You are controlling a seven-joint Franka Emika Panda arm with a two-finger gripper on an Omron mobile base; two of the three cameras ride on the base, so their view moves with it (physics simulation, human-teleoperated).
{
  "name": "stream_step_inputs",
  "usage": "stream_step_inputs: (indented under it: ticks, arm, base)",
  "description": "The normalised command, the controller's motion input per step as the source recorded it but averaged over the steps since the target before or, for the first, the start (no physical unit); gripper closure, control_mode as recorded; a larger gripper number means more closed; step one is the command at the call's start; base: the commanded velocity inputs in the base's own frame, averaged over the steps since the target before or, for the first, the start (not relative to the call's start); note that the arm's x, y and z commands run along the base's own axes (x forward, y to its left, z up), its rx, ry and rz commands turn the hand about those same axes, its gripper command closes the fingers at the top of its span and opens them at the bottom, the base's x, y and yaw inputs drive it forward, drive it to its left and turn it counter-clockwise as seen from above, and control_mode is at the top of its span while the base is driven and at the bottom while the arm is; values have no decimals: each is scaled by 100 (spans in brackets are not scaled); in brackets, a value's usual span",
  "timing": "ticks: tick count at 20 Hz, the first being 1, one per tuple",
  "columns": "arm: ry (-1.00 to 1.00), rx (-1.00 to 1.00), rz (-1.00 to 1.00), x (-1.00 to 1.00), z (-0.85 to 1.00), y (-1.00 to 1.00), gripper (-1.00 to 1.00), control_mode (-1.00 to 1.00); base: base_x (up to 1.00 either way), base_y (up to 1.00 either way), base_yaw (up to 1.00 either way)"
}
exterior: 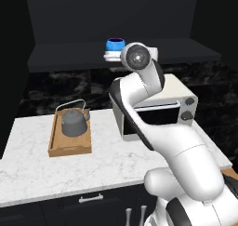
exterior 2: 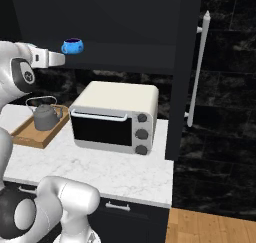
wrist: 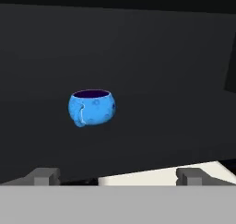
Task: Pick the kettle from the counter and place it on the tray. Then pick the mug from the cabinet and place it on the tray. Then close the cabinet doors.
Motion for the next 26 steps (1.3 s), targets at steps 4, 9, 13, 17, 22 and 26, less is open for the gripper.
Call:
stream_step_inputs:
  ticks: [4,9,13,17,22,26]
  arm:
    - [0,0,-11,29,0,12,-100,-100]
    - [0,0,-4,25,1,15,-100,-100]
    - [0,0,-7,22,4,26,-100,-100]
    - [0,0,-4,29,0,6,-100,-100]
    - [0,0,-2,32,0,3,-100,-100]
    - [0,0,-3,37,0,9,-100,-100]
  base:
    - [0,0,0]
    - [0,0,0]
    - [0,0,0]
    - [0,0,0]
    - [0,0,0]
    - [0,0,0]
